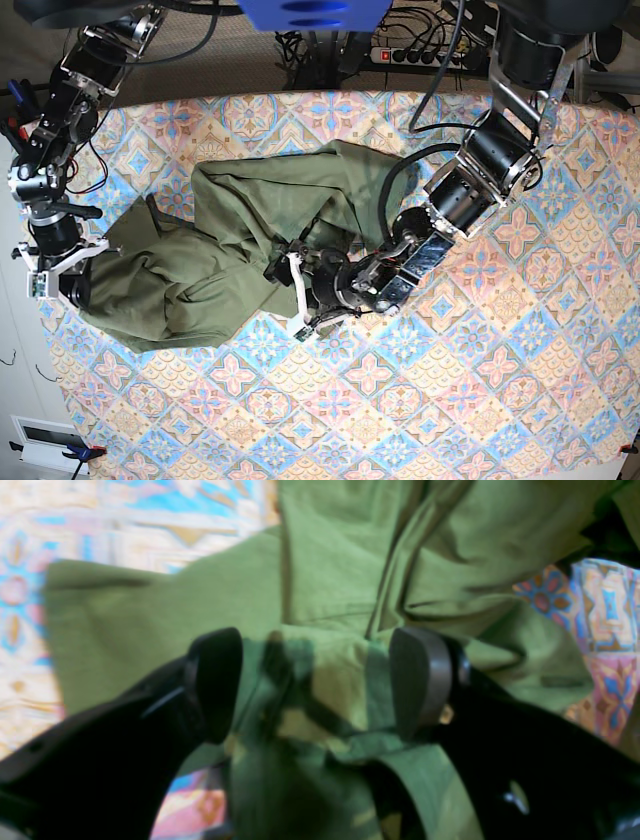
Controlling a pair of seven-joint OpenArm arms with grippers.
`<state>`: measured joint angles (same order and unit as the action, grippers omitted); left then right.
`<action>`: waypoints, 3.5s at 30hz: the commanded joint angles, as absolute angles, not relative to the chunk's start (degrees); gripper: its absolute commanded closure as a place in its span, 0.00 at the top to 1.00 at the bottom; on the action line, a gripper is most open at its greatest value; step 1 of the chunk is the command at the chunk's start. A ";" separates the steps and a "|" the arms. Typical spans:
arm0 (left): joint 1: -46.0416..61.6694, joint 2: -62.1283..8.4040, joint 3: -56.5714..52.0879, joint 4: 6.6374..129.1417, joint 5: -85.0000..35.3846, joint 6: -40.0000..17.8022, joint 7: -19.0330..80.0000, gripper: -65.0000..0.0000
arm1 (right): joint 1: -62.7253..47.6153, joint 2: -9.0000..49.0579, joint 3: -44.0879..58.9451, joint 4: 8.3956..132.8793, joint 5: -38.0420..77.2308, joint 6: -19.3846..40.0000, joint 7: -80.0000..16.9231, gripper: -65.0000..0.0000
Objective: Layout the t-shirt on the table in an organized manner, then fold the t-shirt properly
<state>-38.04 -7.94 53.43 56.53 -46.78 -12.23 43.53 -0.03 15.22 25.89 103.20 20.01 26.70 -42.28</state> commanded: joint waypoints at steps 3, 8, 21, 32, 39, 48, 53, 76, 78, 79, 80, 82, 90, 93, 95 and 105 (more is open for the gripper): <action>-39.52 -6.46 54.37 55.87 -47.43 -12.35 42.51 0.68 | 1.01 16.22 26.15 104.48 20.88 26.59 -40.57 0.00; -39.43 -6.46 58.59 55.78 -47.43 -12.35 42.51 0.68 | 1.01 16.22 26.07 105.10 20.88 26.59 -40.66 0.00; -38.02 -4.18 55.96 54.55 -47.96 -12.35 36.09 0.00 | 1.01 16.22 26.07 105.27 20.88 26.59 -40.66 0.00; -34.95 -13.14 36.79 68.00 -52.70 -12.35 38.73 0.00 | 1.19 16.22 26.68 105.54 20.88 26.59 -40.57 0.00; -35.21 -22.37 29.49 73.36 -62.29 -12.35 38.99 0.00 | 1.27 16.22 30.90 104.48 20.97 26.59 -40.57 0.00; -38.99 -32.40 28.70 79.08 -66.77 -12.35 39.08 0.00 | 6.46 19.65 35.47 97.63 28.70 26.59 -40.66 0.00; -45.93 -35.38 29.23 78.29 -68.26 -12.35 39.08 0.00 | 12.35 22.37 35.12 91.38 31.69 26.59 -41.01 0.00; -75.00 -27.56 28.79 50.07 -68.26 -12.44 38.81 0.00 | 64.66 28.00 13.67 50.68 31.78 26.68 -36.26 0.00; -75.00 -29.67 28.97 53.67 -68.44 -13.32 39.78 0.00 | 64.13 28.00 13.67 54.02 34.24 26.68 -38.02 0.00; -75.00 -31.87 28.79 56.22 -69.23 -13.85 41.27 0.00 | 62.64 28.53 13.76 56.66 36.18 26.68 -39.60 0.00; -75.00 -33.63 28.70 58.95 -70.55 -13.93 42.07 0.00 | 60.53 29.76 14.02 58.77 38.11 26.68 -41.63 0.00; -72.48 -37.49 28.79 64.40 -72.75 -13.93 43.47 0.00 | 55.08 32.31 16.66 62.81 41.27 26.68 -44.09 0.00; -42.68 -51.56 24.92 88.22 -73.98 -13.93 44.26 0.00 | 24.92 33.10 29.05 77.58 44.88 26.68 -46.55 0.00; -26.24 -53.76 15.60 95.16 -73.89 -13.93 44.26 0.00 | 14.64 32.66 30.02 84.79 46.64 26.68 -47.34 0.00; -15.69 -53.76 8.31 98.59 -73.63 -13.93 44.35 0.00 | 9.36 32.13 29.76 87.34 48.84 26.68 -47.16 0.00; 16.13 -48.57 -10.42 107.03 -72.40 -13.93 44.79 0.00 | -3.38 29.49 29.58 90.68 49.71 26.68 -47.52 0.00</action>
